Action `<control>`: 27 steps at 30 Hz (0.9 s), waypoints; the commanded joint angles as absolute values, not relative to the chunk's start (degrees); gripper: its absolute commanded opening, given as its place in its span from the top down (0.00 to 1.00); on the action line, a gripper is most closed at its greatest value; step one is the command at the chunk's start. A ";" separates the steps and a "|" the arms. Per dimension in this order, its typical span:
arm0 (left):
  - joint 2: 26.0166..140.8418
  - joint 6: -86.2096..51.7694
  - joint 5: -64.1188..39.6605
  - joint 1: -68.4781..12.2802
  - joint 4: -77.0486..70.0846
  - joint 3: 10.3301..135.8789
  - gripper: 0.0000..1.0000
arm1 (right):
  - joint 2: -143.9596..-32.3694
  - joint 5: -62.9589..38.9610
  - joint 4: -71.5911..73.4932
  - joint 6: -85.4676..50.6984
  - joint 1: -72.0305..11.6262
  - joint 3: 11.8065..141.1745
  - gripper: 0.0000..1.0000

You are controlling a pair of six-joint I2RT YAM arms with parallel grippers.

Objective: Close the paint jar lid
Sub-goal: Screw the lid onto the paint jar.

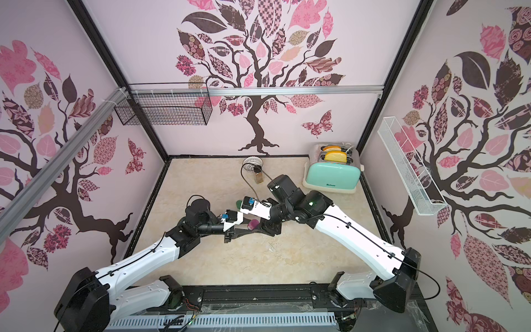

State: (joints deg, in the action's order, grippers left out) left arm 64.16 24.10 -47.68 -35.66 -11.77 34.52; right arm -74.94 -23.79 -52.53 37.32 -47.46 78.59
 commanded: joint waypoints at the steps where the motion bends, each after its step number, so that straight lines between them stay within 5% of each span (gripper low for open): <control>1: 64.25 24.87 -48.25 -35.95 -11.84 36.04 0.78 | -75.89 -24.31 -52.64 38.55 -47.90 78.42 0.38; 17: 63.83 25.05 -47.40 -36.04 -11.92 36.02 0.78 | -78.12 -22.21 -52.20 33.56 -48.09 78.47 0.71; 21: 62.99 25.05 -45.44 -36.12 -13.27 35.28 0.78 | -78.65 -19.82 -48.52 25.56 -48.34 77.40 0.82; 27: 60.98 25.39 -38.43 -36.21 -16.06 33.69 0.78 | -79.79 -6.98 -41.59 3.95 -53.98 75.94 0.82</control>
State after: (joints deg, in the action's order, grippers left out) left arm 63.37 24.43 -40.97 -35.64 -10.46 33.34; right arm -77.97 -15.11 -46.76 18.72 -50.63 76.07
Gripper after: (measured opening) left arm 0.319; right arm 0.332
